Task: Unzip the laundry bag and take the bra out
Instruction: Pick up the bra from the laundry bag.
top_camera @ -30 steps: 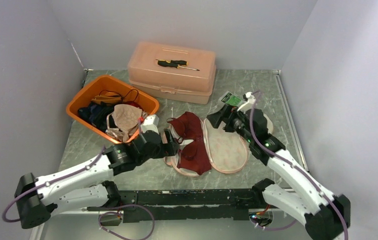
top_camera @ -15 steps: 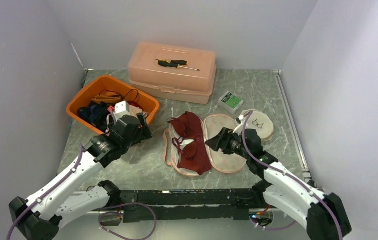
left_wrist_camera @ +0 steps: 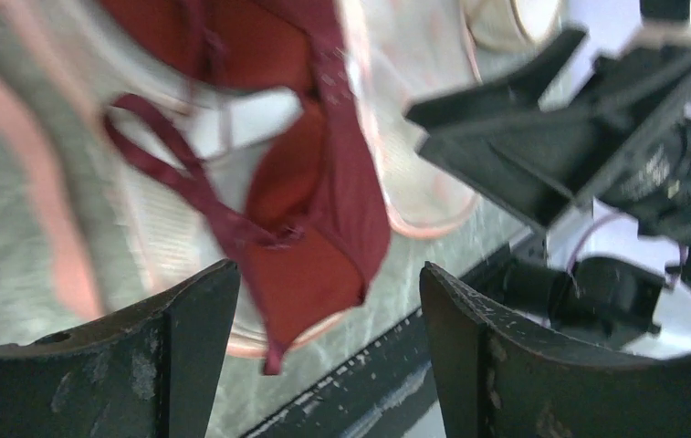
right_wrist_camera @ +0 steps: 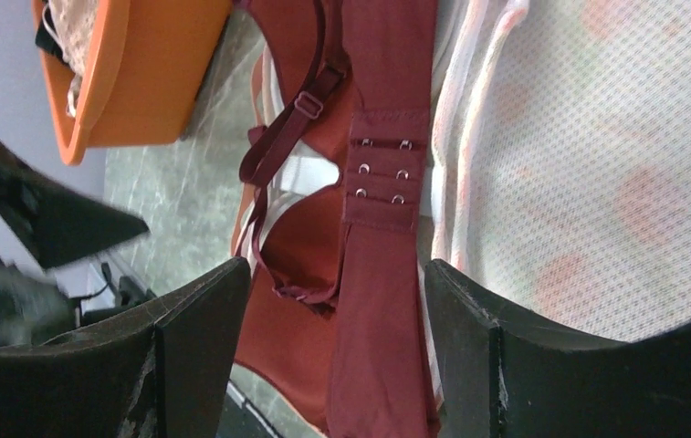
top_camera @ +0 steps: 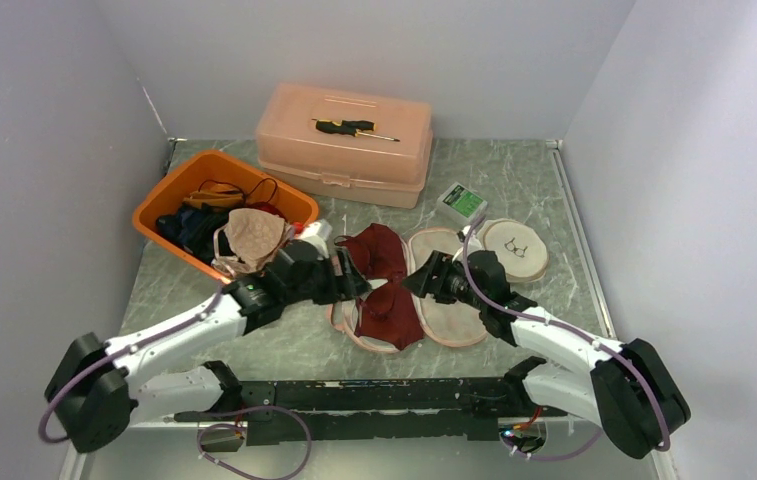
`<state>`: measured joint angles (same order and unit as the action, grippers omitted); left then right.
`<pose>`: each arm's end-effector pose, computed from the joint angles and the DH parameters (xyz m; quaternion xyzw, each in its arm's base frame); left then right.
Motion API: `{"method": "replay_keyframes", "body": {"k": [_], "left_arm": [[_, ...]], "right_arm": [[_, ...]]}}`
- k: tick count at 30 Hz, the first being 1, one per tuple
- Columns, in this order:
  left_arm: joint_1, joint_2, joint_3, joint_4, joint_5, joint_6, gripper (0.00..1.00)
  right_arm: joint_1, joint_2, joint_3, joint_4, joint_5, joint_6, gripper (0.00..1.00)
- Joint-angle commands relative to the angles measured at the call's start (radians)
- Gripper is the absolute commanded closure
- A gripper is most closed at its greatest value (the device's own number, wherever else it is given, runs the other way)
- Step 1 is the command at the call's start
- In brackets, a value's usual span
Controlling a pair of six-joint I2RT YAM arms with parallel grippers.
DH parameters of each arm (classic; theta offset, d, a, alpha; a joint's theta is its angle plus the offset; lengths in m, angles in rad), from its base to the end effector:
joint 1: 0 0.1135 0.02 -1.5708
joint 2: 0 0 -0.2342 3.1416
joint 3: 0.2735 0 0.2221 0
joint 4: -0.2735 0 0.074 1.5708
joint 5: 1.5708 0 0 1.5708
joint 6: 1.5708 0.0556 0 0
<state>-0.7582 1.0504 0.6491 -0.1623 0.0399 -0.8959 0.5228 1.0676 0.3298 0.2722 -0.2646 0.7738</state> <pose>0.1679 -0.1621 0.2192 -0.0506 0.8743 -0.3669 0.3138 0.1831 0.1223 0.1619 0.0369 0.8458 0.4037 0.3470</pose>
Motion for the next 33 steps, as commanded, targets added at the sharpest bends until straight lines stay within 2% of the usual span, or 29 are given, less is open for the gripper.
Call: {"method": "replay_keyframes", "body": {"k": [1, 5, 10, 17, 22, 33], "left_arm": [[-0.115, 0.097, 0.094, 0.155, 0.042, 0.018, 0.23], [-0.125, 0.212, 0.096, 0.246, 0.081, -0.005, 0.25], [-0.142, 0.308, 0.082, 0.279, 0.052, -0.018, 0.3], [-0.141, 0.36, 0.045, 0.255, -0.036, -0.081, 0.41], [-0.141, 0.382, 0.02, 0.201, -0.109, -0.118, 0.52], [-0.142, 0.442, -0.044, 0.223, -0.14, -0.168, 0.56]], "right_arm": [[0.002, -0.008, 0.018, 0.104, 0.079, 0.024, 0.26], [0.001, -0.006, 0.001, 0.15, 0.088, 0.032, 0.21], [0.001, 0.026, 0.002, 0.212, 0.064, 0.069, 0.23], [0.001, 0.116, 0.018, 0.277, 0.059, 0.194, 0.28], [0.002, 0.203, 0.043, 0.323, 0.024, 0.214, 0.29], [0.001, 0.285, 0.055, 0.371, 0.007, 0.183, 0.3]]}}
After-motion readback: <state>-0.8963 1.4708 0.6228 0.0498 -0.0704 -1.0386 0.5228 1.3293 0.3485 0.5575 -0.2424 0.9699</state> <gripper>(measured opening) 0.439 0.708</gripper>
